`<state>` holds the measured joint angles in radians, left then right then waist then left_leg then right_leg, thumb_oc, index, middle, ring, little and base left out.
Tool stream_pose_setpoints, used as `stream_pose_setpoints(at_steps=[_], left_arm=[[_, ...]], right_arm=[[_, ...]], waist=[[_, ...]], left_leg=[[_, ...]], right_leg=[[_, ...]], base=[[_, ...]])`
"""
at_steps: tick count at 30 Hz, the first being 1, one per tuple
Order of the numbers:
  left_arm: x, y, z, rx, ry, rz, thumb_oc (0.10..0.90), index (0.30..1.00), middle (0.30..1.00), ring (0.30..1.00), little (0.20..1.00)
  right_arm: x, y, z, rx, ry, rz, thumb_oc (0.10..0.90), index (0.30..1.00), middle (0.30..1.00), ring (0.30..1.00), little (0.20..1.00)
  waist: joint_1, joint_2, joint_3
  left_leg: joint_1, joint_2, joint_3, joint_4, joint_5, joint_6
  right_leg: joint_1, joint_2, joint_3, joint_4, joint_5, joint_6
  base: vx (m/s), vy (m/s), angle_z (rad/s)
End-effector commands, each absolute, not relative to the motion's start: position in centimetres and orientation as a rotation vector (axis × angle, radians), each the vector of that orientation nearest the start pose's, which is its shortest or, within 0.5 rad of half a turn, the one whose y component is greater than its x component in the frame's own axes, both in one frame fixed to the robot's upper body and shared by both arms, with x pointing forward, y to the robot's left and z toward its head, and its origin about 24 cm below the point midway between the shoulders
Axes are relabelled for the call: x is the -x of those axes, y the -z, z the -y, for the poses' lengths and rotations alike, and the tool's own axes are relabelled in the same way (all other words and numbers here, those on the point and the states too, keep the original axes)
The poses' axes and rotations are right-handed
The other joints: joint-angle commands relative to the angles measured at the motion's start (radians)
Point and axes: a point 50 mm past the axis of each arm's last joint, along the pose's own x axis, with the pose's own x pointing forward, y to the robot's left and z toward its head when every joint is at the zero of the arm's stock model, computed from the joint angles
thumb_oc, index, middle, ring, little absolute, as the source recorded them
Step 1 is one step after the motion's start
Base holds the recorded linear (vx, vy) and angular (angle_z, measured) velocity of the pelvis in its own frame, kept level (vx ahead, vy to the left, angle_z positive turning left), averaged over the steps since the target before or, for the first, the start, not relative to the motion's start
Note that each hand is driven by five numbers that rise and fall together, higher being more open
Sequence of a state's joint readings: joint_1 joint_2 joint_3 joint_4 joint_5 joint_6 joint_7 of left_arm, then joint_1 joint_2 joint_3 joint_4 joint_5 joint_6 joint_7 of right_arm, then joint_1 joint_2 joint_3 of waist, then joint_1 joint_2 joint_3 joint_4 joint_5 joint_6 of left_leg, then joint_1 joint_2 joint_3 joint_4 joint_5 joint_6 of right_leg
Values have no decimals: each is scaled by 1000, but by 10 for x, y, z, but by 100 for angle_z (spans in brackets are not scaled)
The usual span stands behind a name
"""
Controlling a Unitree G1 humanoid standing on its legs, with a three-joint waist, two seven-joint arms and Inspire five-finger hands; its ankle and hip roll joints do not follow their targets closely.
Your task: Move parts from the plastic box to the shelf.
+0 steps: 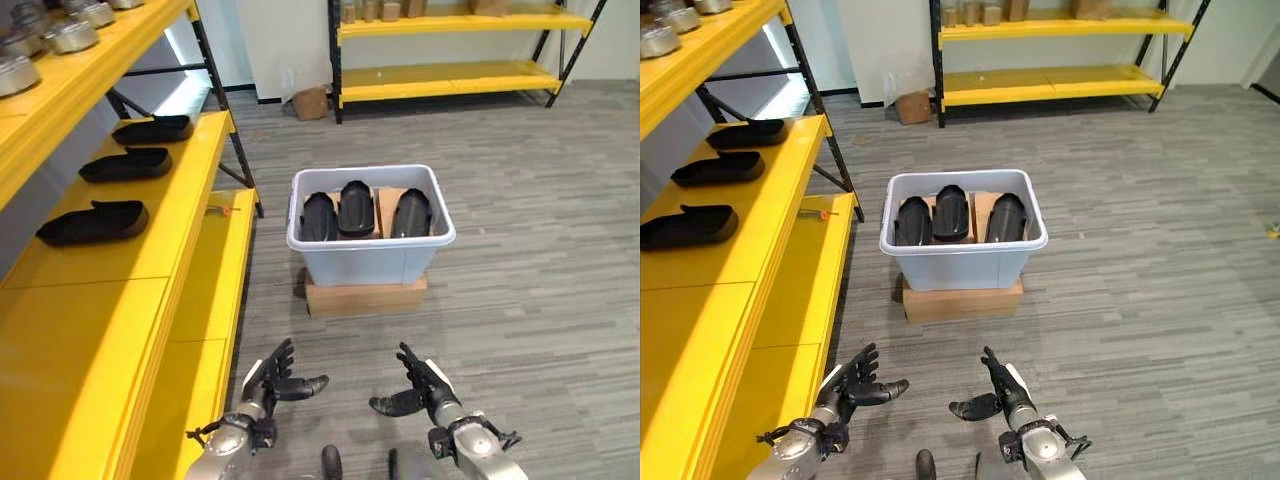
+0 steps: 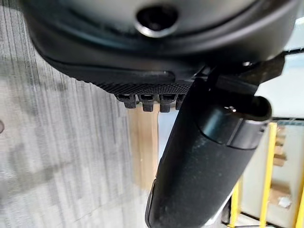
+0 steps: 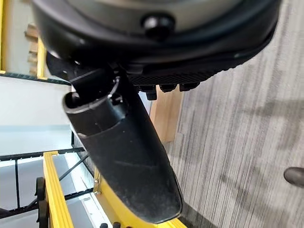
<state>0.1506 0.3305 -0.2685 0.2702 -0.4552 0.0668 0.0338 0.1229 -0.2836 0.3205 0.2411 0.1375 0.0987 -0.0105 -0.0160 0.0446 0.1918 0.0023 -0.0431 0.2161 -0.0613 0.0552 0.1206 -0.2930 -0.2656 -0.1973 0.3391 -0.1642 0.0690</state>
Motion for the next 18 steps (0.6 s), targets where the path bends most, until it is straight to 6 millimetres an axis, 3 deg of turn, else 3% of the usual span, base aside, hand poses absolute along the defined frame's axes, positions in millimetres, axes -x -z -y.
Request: stream_pose_setpoints(at_steps=[1, 7, 8, 12, 13, 14, 15, 16, 17, 18], left_arm=[[-212, 26, -187, 87, 59, -343, 900, 1000, 1000, 1000, 1000], [-214, 28, -183, 98, 65, -351, 900, 1000, 1000, 1000, 1000], [-218, 26, -180, 103, 74, -346, 900, 1000, 1000, 1000, 1000], [-222, 24, -175, 116, 88, -332, 900, 1000, 1000, 1000, 1000], [-222, 25, -174, 123, 89, -335, 900, 1000, 1000, 1000, 1000], [-222, 25, -174, 123, 89, -335, 900, 1000, 1000, 1000, 1000], [-221, 25, -174, 129, 88, -337, 900, 1000, 1000, 1000, 1000], [-220, 25, -176, 134, 85, -340, 900, 1000, 1000, 1000, 1000], [-220, 25, -176, 133, 85, -340, 900, 1000, 1000, 1000, 1000], [-215, 28, -178, 131, 82, -356, 900, 1000, 1000, 1000, 1000]], right_arm=[[-219, 23, 151, 200, -231, -320, 900, 1000, 1000, 1000, 1000], [-219, 24, 155, 190, -214, -325, 900, 1000, 1000, 1000, 1000], [-220, 22, 158, 192, -202, -318, 900, 1000, 1000, 1000, 1000], [-224, 19, 163, 203, -190, -301, 900, 1000, 1000, 1000, 1000], [-224, 18, 167, 213, -183, -300, 900, 1000, 1000, 1000, 1000], [-224, 18, 167, 213, -183, -300, 900, 1000, 1000, 1000, 1000], [-223, 18, 168, 214, -182, -302, 900, 1000, 1000, 1000, 1000], [-223, 17, 172, 222, -176, -301, 900, 1000, 1000, 1000, 1000], [-223, 17, 172, 222, -176, -300, 900, 1000, 1000, 1000, 1000], [-221, 17, 176, 239, -173, -304, 900, 1000, 1000, 1000, 1000]], waist=[[-23, -13, -23], [-29, -23, -63], [-37, -20, -71], [-46, -18, -68], [-44, -24, -64], [-44, -24, -64], [-38, -34, -57], [-22, -56, -36], [-24, -58, -39], [-7, -82, -25]], left_leg=[[161, 36, -103, -26, -81, -90], [174, 87, -115, -10, -97, -123], [162, 119, -117, 26, -86, -138], [135, 158, -121, 113, -68, -156], [102, 174, -126, 209, -26, -162], [99, 175, -127, 213, -28, -163], [72, 175, -133, 288, 7, -165], [-18, 174, -155, 503, 69, -170], [-22, 171, -157, 502, 72, -170], [-76, 162, -151, 609, 87, -163]], right_leg=[[70, 21, 6, -215, 363, 45], [130, 88, -12, -252, 313, 12], [136, 113, -9, -246, 291, -6], [147, 149, -3, -244, 257, -34], [171, 168, 4, -252, 238, -58], [171, 169, 2, -252, 238, -58], [191, 176, 7, -258, 230, -73], [230, 189, 5, -268, 215, -103], [227, 187, 3, -270, 217, -103], [262, 190, 1, -287, 204, -118]], base=[[272, -237, -34], [205, -209, 15], [116, -155, 0], [143, -187, -13], [140, -171, -10], [127, -167, -5], [109, -218, -8], [107, -216, -6], [165, -263, -6], [129, -135, -9]])
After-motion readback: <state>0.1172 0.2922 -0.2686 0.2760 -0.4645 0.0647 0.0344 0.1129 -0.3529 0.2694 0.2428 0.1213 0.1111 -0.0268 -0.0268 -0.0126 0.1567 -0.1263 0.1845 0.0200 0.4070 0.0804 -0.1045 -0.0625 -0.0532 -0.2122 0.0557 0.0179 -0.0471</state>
